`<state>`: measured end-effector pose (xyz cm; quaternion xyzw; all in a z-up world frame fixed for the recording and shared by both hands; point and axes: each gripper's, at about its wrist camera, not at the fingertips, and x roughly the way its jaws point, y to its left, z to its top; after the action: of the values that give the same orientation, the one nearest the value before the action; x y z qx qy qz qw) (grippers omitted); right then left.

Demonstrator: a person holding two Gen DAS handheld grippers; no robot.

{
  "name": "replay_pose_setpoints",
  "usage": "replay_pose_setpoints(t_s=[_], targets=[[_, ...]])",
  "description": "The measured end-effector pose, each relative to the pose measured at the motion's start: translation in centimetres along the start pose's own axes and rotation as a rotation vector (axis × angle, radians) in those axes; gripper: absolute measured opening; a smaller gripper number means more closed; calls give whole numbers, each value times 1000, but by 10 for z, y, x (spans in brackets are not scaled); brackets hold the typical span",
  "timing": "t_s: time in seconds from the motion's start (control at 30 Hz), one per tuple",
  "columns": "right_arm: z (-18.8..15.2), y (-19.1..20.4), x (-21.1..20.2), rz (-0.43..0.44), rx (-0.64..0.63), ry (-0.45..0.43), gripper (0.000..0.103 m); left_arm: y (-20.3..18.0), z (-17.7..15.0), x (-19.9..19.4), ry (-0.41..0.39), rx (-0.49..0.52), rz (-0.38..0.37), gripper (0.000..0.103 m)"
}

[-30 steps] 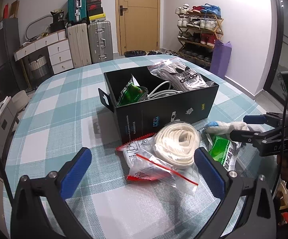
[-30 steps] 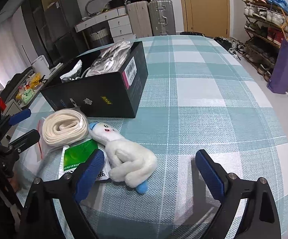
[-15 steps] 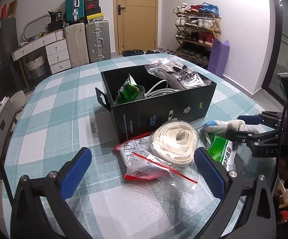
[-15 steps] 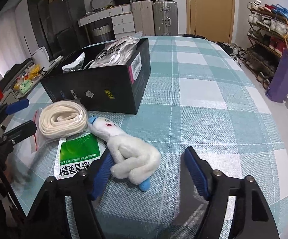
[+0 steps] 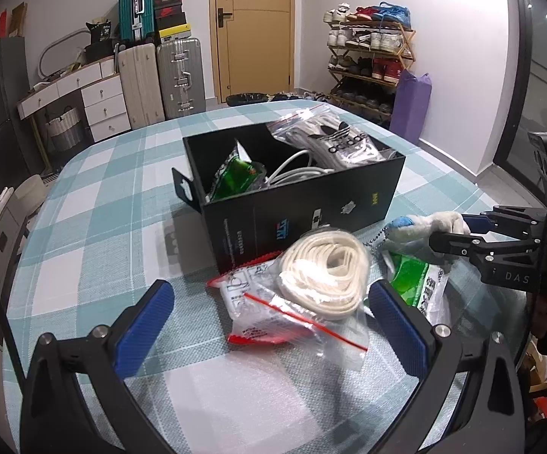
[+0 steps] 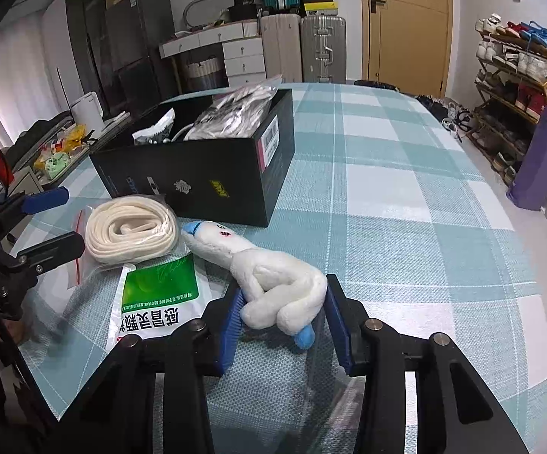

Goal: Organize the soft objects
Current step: 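Grasp the white plush toy with the right gripper, then grasp the bagged white rope coil with the left gripper while the right lifts the plush toy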

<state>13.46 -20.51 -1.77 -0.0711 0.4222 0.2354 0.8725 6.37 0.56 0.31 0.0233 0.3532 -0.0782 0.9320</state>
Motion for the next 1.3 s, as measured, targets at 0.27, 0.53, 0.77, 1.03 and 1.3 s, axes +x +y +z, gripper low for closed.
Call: replay_pose_setpoints(t_s=[0.27, 0.53, 0.77, 1.03, 1.3], targets=[[3, -8, -7, 8, 22, -33, 41, -20, 10, 11, 28, 97, 2, 103], [4, -12, -12, 21, 27, -44, 41, -34, 12, 30, 103, 173, 7, 87], [4, -14, -12, 23, 30, -45, 41, -39, 9, 34, 121, 198, 14, 73], [4, -13, -13, 23, 31, -48, 41, -46, 7, 26, 102, 253, 0, 41], [7, -12, -15, 25, 28, -59, 41, -34, 11, 15, 83, 196, -47, 34]])
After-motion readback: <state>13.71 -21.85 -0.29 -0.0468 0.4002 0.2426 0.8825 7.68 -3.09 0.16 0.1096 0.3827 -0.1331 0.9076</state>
